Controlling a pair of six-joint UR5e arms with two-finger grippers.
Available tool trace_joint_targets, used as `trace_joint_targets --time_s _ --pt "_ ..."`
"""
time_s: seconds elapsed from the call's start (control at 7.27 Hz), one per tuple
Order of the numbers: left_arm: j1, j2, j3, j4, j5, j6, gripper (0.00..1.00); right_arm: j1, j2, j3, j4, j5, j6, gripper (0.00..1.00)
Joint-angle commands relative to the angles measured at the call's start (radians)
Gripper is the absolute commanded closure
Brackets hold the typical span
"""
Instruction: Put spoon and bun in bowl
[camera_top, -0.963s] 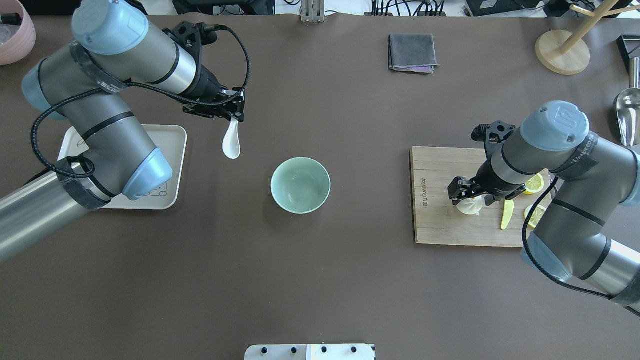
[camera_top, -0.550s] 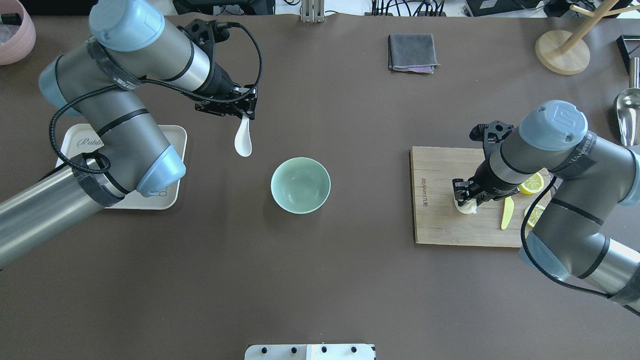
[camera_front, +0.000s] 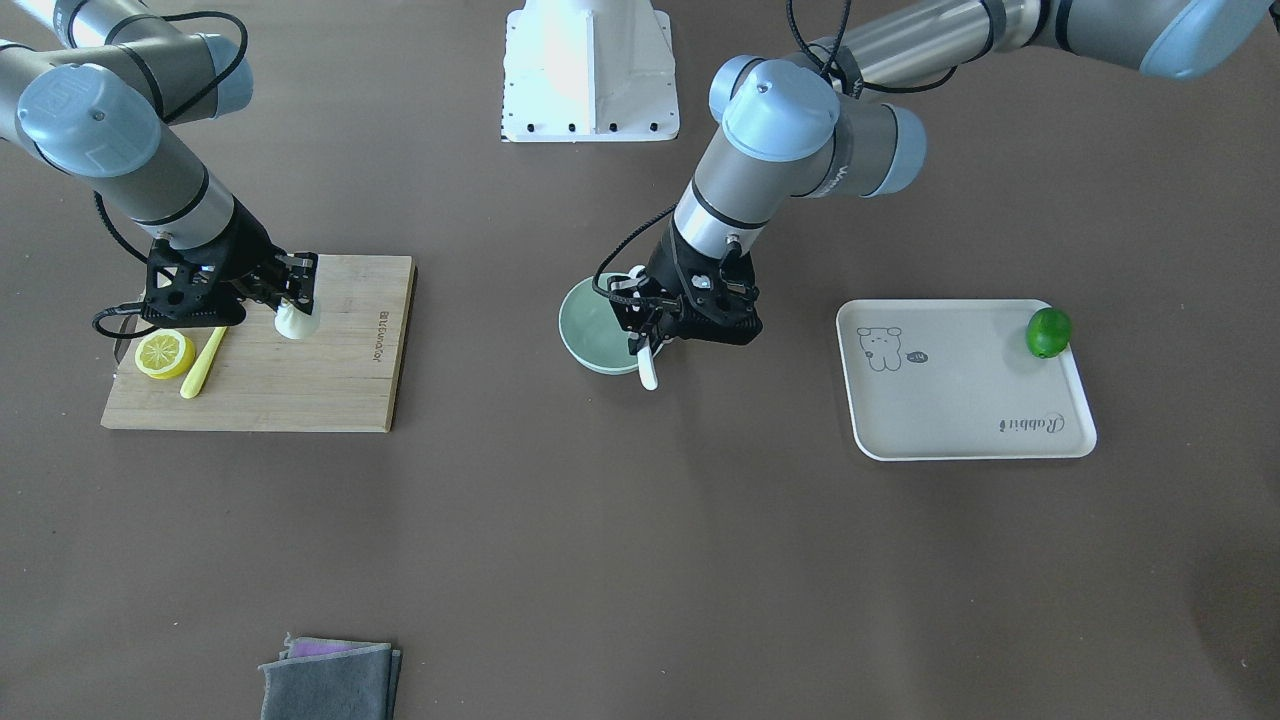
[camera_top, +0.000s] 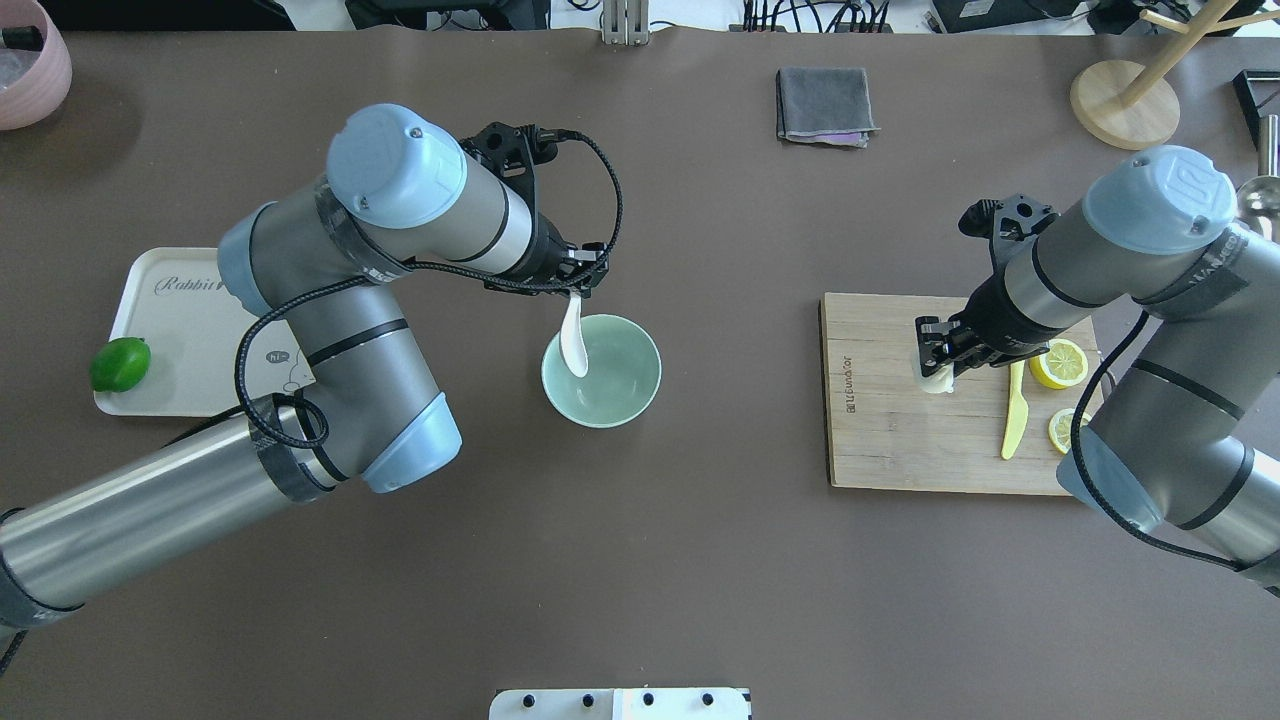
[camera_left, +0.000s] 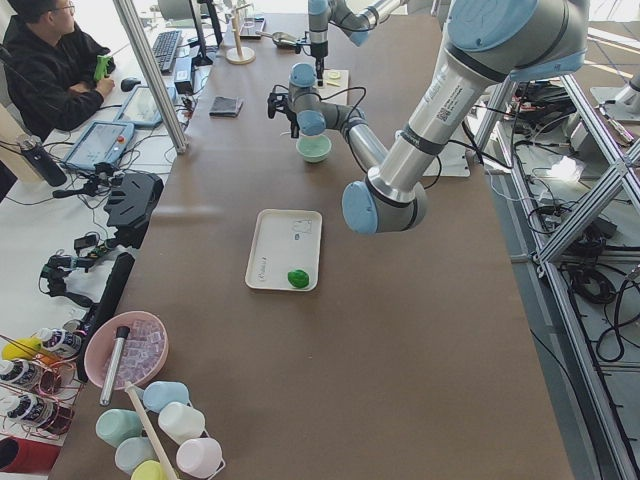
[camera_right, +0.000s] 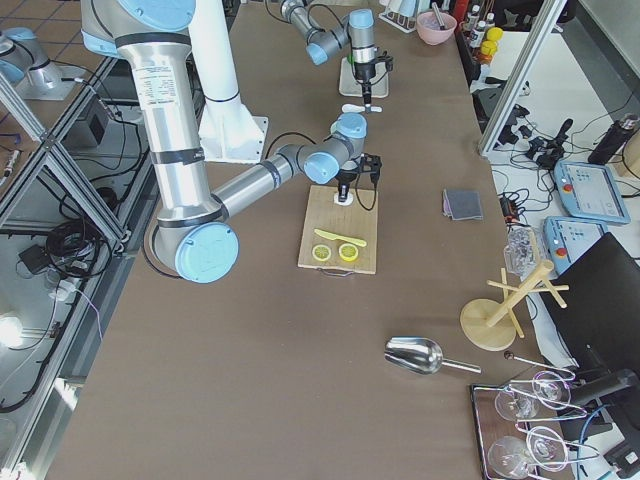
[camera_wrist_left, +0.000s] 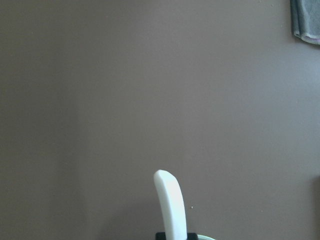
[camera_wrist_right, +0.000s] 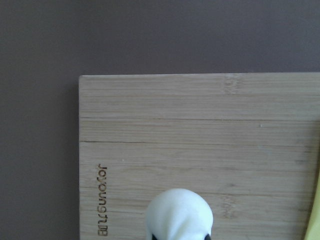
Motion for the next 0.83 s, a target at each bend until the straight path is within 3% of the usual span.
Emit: trace_joint_targets --time_s 0.0,0.41,0.55,0.69 --pt "0.046 0.001 0.030 -0.042 0.044 -0.004 1.00 0.010 0.016 0.007 0.003 -0.003 0.004 1.00" --pt "0.046 0.002 0.030 -0.040 0.046 0.004 1.00 0.012 0.030 0.005 -0.001 -0.004 0.006 1.00" --pt "0.045 0.004 0.030 -0.040 0.046 0.007 0.79 0.013 0.042 0.004 -0.002 -0.004 0.006 1.00" --pt "0.043 0.005 0.027 -0.034 0.046 0.016 0.03 0.013 0.062 0.004 -0.008 -0.004 0.006 1.00"
